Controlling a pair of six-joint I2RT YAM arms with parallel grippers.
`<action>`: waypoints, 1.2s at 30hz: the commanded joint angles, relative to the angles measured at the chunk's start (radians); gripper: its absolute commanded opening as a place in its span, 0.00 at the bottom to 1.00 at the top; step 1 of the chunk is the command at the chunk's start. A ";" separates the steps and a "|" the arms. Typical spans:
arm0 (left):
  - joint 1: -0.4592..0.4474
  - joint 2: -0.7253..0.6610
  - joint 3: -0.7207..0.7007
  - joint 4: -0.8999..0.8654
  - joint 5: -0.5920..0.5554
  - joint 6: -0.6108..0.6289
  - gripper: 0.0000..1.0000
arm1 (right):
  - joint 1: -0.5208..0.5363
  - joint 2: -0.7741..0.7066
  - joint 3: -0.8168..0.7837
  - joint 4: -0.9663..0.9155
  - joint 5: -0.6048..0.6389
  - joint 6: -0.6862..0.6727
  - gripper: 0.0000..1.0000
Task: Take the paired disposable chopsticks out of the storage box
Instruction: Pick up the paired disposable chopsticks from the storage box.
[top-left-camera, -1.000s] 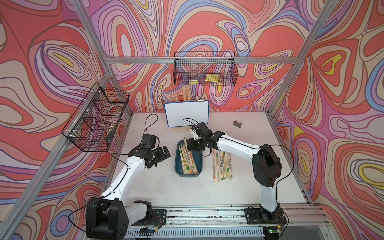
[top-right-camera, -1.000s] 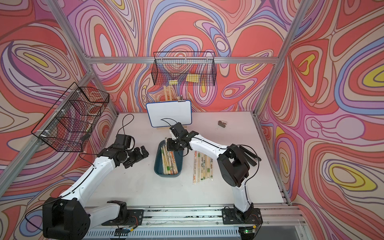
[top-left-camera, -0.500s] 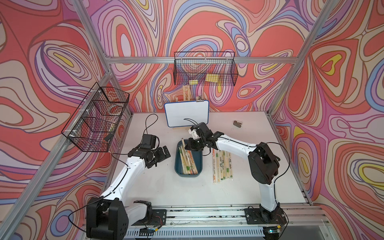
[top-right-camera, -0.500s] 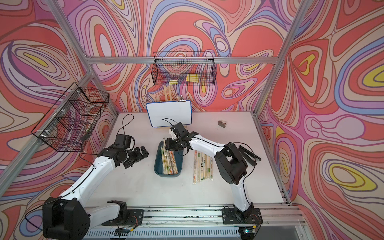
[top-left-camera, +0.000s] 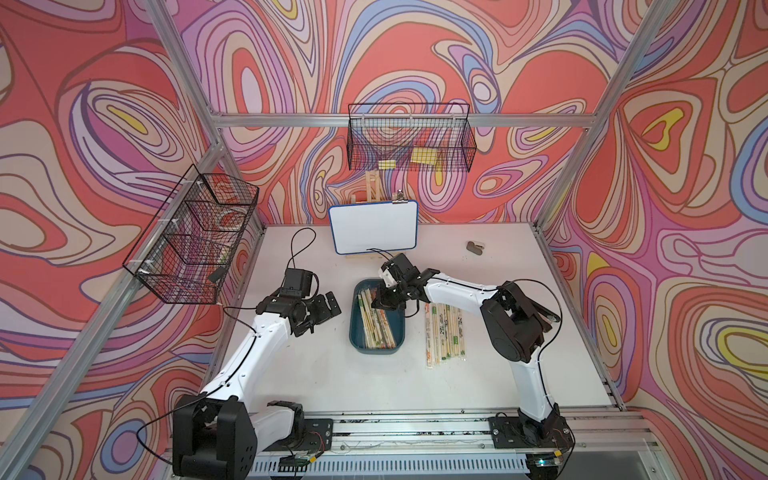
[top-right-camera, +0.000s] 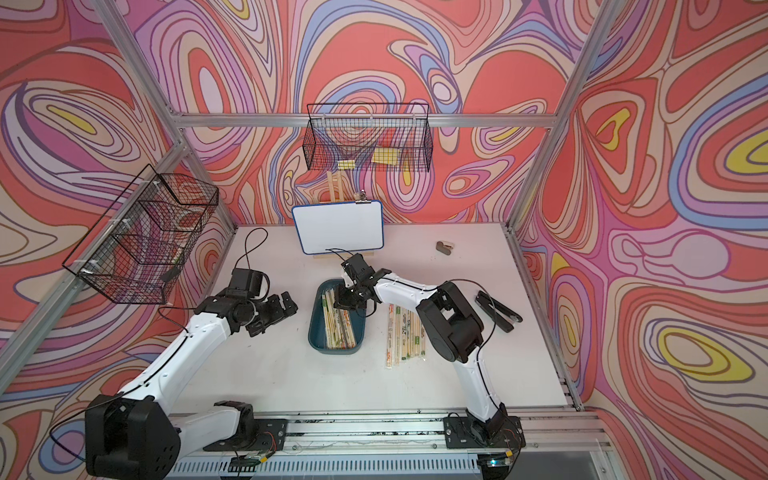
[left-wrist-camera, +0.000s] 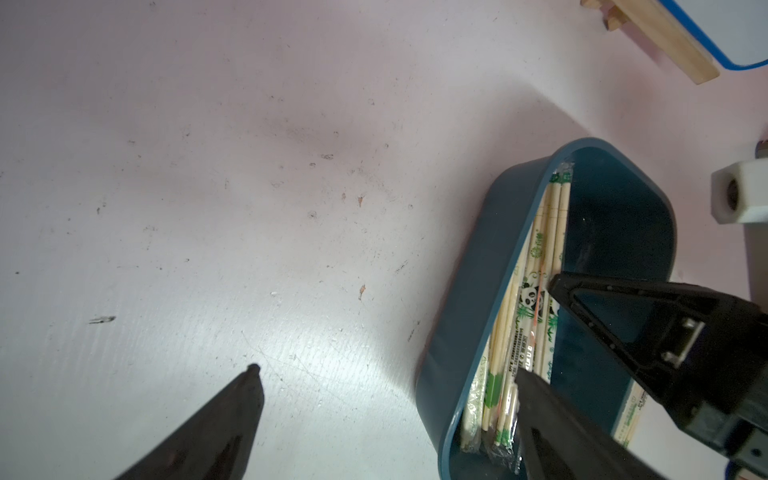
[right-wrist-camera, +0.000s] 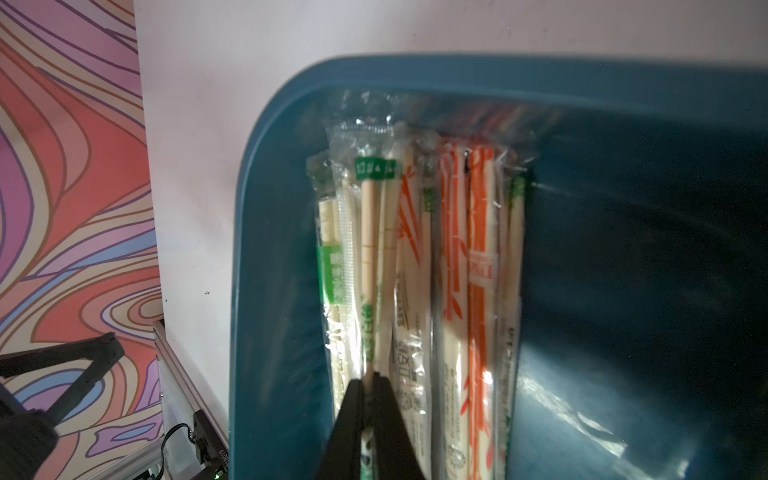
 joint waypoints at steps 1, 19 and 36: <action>0.007 -0.002 -0.003 -0.001 0.008 0.010 1.00 | 0.000 0.012 -0.003 -0.029 0.046 -0.013 0.02; 0.007 0.003 -0.006 0.004 0.011 0.012 1.00 | -0.001 -0.079 0.011 -0.026 0.048 -0.046 0.00; 0.007 -0.006 -0.006 -0.003 0.007 0.016 1.00 | -0.001 -0.091 -0.059 0.063 0.020 0.000 0.00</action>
